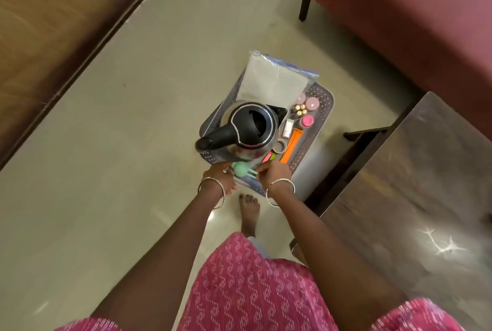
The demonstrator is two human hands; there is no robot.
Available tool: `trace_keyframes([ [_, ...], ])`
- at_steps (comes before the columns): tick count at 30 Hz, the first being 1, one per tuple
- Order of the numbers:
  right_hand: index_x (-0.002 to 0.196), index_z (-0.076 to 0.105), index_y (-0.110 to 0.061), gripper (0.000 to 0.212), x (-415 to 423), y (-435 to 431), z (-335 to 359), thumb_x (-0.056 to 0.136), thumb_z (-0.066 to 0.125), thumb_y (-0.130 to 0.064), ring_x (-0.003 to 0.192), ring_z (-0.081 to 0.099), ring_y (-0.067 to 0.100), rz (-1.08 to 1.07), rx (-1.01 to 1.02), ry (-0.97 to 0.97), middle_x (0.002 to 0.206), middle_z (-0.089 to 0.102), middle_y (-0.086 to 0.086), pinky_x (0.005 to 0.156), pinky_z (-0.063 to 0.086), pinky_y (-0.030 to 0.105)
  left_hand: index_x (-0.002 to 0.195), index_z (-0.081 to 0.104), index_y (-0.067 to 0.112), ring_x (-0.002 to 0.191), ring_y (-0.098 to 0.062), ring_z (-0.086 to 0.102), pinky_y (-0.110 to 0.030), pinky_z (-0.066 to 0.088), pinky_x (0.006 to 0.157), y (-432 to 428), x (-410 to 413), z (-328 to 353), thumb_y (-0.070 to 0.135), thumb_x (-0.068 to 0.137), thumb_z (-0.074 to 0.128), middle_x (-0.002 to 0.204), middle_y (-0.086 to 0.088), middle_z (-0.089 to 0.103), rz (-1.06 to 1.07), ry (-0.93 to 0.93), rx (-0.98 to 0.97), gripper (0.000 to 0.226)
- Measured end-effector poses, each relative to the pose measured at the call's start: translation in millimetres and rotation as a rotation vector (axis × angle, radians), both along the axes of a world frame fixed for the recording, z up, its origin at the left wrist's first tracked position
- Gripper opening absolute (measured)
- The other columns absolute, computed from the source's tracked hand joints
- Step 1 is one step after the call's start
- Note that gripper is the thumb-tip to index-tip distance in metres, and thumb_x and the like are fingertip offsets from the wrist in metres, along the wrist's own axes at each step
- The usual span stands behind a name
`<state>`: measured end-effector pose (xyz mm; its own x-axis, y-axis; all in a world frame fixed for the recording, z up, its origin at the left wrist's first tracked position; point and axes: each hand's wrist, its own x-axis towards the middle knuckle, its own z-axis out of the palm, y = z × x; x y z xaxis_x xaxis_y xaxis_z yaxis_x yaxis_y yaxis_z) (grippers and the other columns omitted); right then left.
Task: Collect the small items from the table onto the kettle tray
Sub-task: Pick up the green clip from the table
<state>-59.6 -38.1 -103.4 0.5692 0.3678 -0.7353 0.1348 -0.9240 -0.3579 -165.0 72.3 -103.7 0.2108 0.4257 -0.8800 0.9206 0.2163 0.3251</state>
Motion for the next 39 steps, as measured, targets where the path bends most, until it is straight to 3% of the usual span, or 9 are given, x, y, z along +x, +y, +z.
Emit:
trace_keyframes([
  [3,0.097,0.078,-0.016,0.027,-4,0,-11,0.086,0.056,-0.004,0.101,0.065,0.036,0.009,-0.032,-0.033,0.102,0.075,0.011,0.086,0.051,0.034,0.121,0.060,0.016,0.054,-0.024,0.062,-0.036,0.057,0.061,-1,3,-11,0.013,0.092,0.051,0.089,-0.020,0.073,-0.002,0.025,-0.017,0.031],
  [6,0.094,0.078,-0.013,0.024,-9,-3,-17,0.085,0.058,-0.004,0.093,0.066,0.036,0.058,-0.029,-0.116,0.095,0.074,0.014,0.079,0.052,0.033,0.118,0.062,0.021,0.045,-0.022,0.057,-0.044,0.060,0.066,0,3,-18,0.009,0.089,0.051,0.069,-0.014,0.072,-0.026,0.053,-0.013,0.033],
  [9,0.097,0.075,-0.007,0.020,-13,-5,-21,0.085,0.060,-0.004,0.094,0.064,0.037,0.099,-0.003,-0.135,0.097,0.070,0.016,0.080,0.051,0.035,0.111,0.061,0.031,0.032,-0.020,0.049,-0.039,0.058,0.059,0,5,-17,0.009,0.088,0.048,0.053,-0.008,0.068,-0.034,0.076,-0.035,0.035],
  [12,0.102,0.070,-0.003,0.021,-16,-10,-21,0.085,0.059,0.001,0.096,0.063,0.038,0.101,0.023,-0.180,0.103,0.066,0.019,0.081,0.051,0.038,0.106,0.056,0.035,0.029,-0.020,0.046,-0.036,0.055,0.055,-3,9,-14,0.014,0.092,0.044,0.055,-0.012,0.068,-0.013,0.092,-0.057,0.027],
  [16,0.106,0.066,-0.003,0.023,-20,-17,-22,0.084,0.060,0.002,0.094,0.064,0.040,0.137,0.046,-0.200,0.106,0.063,0.019,0.081,0.052,0.040,0.102,0.060,0.023,0.026,-0.018,0.041,-0.034,0.053,0.054,-5,14,-11,0.014,0.094,0.044,0.053,-0.012,0.064,0.030,0.093,-0.077,0.021],
  [20,0.104,0.065,-0.004,0.022,-29,-27,-20,0.082,0.067,-0.001,0.086,0.064,0.038,0.160,0.057,-0.209,0.103,0.061,0.016,0.077,0.054,0.039,0.105,0.062,0.021,0.033,-0.016,0.033,-0.025,0.050,0.048,-8,15,-10,0.014,0.097,0.039,0.057,-0.015,0.060,0.111,0.076,-0.129,0.025],
  [26,0.107,0.065,-0.002,0.024,-35,-32,-20,0.083,0.063,0.000,0.091,0.062,0.037,0.342,0.029,-0.198,0.104,0.061,0.016,0.077,0.053,0.041,0.105,0.061,0.027,0.027,-0.016,0.033,-0.027,0.045,0.048,-15,6,-14,0.015,0.097,0.042,0.059,-0.019,0.062,0.131,0.080,-0.109,0.024],
  [32,0.104,0.068,0.003,0.026,-30,-28,-17,0.078,0.068,0.007,0.092,0.062,0.036,0.353,0.012,-0.182,0.100,0.064,0.019,0.080,0.052,0.040,0.103,0.065,0.026,0.026,-0.018,0.035,-0.022,0.042,0.040,-16,3,-13,0.014,0.095,0.044,0.059,-0.019,0.063,0.133,0.043,-0.049,0.025],
  [39,0.096,0.073,-0.005,0.014,-30,-48,5,0.083,0.067,-0.002,0.083,0.061,0.030,0.270,0.061,-0.290,0.091,0.065,0.013,0.072,0.049,0.031,0.095,0.068,0.023,0.033,-0.013,0.050,-0.025,0.051,0.044,-29,-15,13,0.014,0.093,0.054,0.062,-0.013,0.064,0.183,-0.133,0.034,0.017],
])
